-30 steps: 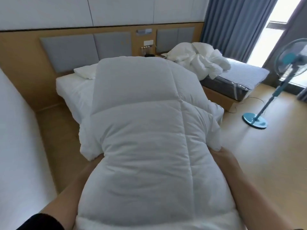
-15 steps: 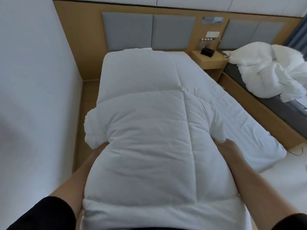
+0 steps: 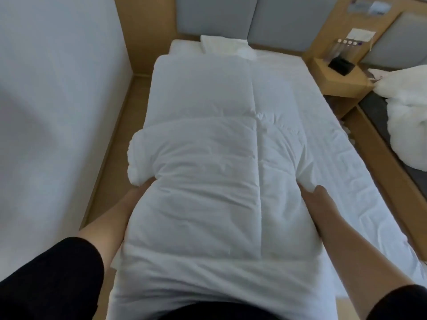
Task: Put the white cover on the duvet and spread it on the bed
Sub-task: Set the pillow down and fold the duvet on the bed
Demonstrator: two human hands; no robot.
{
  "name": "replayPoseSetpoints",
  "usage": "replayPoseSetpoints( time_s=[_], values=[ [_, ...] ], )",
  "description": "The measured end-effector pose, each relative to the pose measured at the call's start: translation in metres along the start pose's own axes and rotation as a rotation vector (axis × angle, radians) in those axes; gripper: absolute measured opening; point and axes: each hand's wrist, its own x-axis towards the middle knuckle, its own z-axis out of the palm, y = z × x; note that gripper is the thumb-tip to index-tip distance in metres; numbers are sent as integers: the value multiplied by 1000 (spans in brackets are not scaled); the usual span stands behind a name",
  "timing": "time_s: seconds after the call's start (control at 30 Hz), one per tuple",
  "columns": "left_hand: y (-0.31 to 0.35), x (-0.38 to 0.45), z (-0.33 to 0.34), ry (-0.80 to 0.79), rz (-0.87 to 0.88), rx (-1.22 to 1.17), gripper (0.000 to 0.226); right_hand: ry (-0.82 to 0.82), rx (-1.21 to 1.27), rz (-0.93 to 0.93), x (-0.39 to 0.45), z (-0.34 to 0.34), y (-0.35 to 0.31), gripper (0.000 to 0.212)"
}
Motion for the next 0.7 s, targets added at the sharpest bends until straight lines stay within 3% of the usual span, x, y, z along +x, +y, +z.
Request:
replayPoseSetpoints(
  time_s=[0.03, 0.07, 0.13, 0.23, 0.33, 0.47, 0.7],
  values=[
    [5, -5, 17, 1, 3, -18, 40, -55, -36, 5, 21, 9, 6, 82],
    [9, -12, 30, -2, 21, -36, 51, -140, -85, -9, 42, 22, 17, 84],
    [-1, -23, 61, -1, 4, 9, 89, -394, -214, -63, 67, 49, 42, 85],
    [-33, -33, 116, -44, -66, 201, 92, -694, -591, -147, 79, 89, 88, 106],
    [-54, -54, 149, 29, -43, 204, 106, -708, -713, -200, 89, 100, 119, 126],
    [-84, -58, 138, 115, -194, 80, 114, -782, -700, -289, 103, 87, 124, 122],
    [-78, -87, 133, 14, -140, -160, 68, -699, -602, -299, 99, 75, 119, 112]
  ],
)
